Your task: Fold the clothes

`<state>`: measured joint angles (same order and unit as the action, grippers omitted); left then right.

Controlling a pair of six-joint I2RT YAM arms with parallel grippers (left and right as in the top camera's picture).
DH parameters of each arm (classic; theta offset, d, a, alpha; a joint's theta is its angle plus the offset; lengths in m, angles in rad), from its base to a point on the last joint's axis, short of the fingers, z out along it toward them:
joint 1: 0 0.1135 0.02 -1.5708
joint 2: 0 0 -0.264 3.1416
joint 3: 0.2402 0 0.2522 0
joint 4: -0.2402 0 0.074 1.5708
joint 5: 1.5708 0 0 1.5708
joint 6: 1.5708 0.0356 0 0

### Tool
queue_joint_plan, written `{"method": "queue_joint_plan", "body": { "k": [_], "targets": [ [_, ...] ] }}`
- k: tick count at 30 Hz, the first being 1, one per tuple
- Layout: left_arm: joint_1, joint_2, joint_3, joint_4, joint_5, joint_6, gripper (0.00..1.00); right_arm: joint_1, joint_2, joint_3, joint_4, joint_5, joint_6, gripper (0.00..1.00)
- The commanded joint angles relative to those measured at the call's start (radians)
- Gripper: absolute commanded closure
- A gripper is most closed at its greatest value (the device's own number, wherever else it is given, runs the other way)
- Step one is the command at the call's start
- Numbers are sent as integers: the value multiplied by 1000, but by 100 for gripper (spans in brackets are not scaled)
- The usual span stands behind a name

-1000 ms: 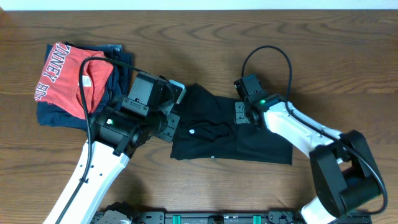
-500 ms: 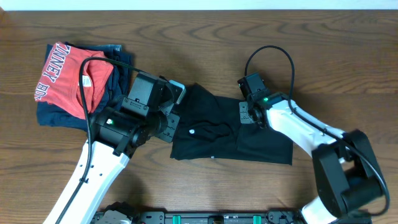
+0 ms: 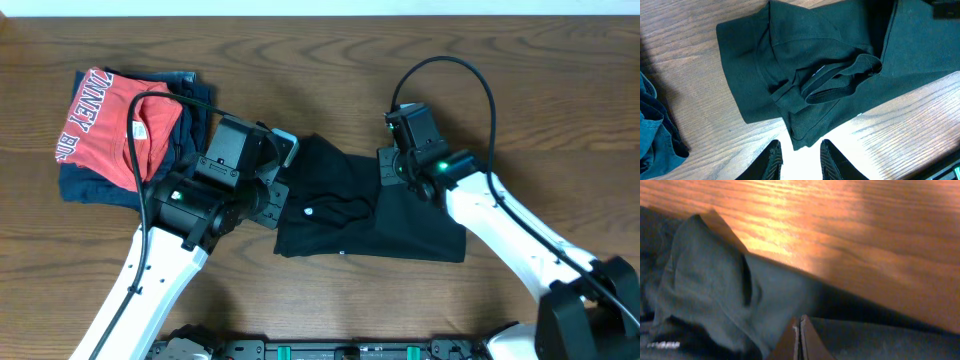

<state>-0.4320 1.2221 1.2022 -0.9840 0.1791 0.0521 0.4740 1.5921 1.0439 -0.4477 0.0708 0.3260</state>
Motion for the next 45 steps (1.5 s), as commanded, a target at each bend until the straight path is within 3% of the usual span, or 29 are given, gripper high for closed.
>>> {"method": "queue_joint_plan", "body": {
  "k": [1, 2, 4, 16, 20, 27, 29, 32, 33, 37, 41, 45],
  "targets": [
    [2, -8, 6, 0, -9, -4, 72, 18, 43, 8, 27, -31, -17, 71],
    [2, -8, 6, -2, -9, -4, 71, 18, 45, 8, 25, -39, -18, 58],
    [2, -8, 6, -7, -13, -4, 67, 18, 41, 8, 1, -39, -18, 57],
    [2, -8, 6, -9, -16, -4, 64, 66, 26, -5, -388, -188, 16, 59],
    [2, -8, 6, -2, -16, -4, 64, 161, 26, -20, -389, -119, 18, 55],
    [2, -8, 6, -3, -16, -5, 63, 234, 64, -39, -394, 84, 164, 47],
    [2, -8, 6, -3, -16, -12, 63, 234, 95, -39, -380, 83, 168, 49],
    [2, -8, 6, -2, -16, -13, 62, 235, 131, -39, -357, 53, 167, 74],
    [2, -8, 6, -2, -16, -16, 62, 237, 139, -39, -354, 42, 167, 78],
    [2, -8, 6, -3, -16, -20, 61, 240, 135, -37, -366, 53, 167, 81],
    [2, -8, 6, -3, -16, -20, 61, 240, 101, -25, -407, 56, 167, 99],
    [2, -8, 6, -3, -16, -19, 61, 244, 29, -22, -425, 24, 144, 99]
  ]
}}
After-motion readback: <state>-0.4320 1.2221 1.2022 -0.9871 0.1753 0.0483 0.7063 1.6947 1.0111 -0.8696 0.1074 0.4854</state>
